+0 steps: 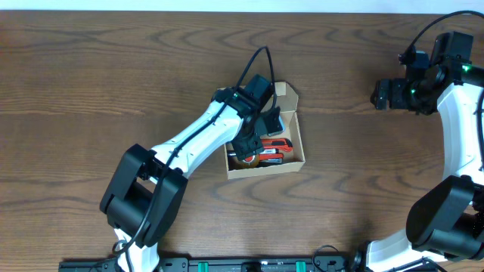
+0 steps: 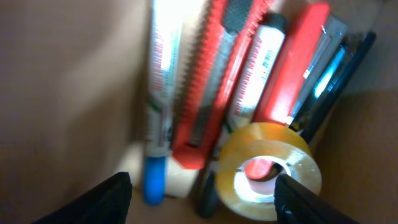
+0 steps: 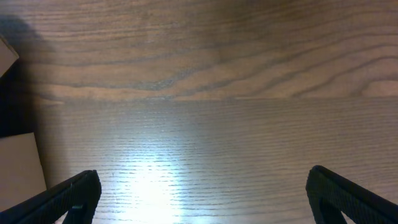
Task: Pack container
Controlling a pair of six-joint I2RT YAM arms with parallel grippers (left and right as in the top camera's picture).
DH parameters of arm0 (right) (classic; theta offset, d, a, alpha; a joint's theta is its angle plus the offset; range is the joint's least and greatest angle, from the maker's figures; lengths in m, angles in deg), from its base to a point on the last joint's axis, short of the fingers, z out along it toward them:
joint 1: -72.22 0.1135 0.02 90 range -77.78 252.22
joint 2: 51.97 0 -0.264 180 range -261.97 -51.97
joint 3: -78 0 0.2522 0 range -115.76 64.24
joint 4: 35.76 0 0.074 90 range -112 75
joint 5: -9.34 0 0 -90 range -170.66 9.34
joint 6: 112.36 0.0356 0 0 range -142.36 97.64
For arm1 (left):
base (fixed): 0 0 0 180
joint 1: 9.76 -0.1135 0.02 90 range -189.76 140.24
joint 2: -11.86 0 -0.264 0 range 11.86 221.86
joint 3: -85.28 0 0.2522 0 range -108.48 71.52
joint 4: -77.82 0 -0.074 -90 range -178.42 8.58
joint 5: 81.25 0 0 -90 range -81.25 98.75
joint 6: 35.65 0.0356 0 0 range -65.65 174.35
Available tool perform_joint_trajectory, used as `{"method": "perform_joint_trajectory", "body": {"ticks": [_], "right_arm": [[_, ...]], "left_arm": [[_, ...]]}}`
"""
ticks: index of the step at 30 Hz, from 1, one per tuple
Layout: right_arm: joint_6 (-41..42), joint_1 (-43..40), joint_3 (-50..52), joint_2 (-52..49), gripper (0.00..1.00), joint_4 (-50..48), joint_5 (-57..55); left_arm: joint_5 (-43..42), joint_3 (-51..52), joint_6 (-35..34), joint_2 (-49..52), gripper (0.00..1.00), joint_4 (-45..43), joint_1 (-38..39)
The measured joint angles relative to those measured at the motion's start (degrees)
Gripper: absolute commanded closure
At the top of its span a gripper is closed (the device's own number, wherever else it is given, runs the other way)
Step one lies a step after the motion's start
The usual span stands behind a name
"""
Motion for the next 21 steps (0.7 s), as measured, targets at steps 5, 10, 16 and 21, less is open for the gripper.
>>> {"method": "perform_joint_trajectory", "body": {"ticks": [5,10,16,21], "right_arm": [[0.00,0.00,0.00,0.00,0.01,-0.04,0.00],[0.00,0.00,0.00,0.00,0.01,-0.59,0.07],[0.00,0.00,0.00,0.00,0.01,-1.53,0.68],[0.00,0.00,0.00,0.00,0.01,-2.97,1.31]], "left_arm": [[3.23,-5.95,-0.50,-1.20,0.04,3.87,0.07],[9.68,-10.84,-4.17,-4.13,0.07,6.36,-1.11],[13.18,-11.67,-11.04,-6.45,0.05,9.09,-7.56],[13.16,-11.67,-15.87,-7.87,0.05,11.04,-15.54]]}}
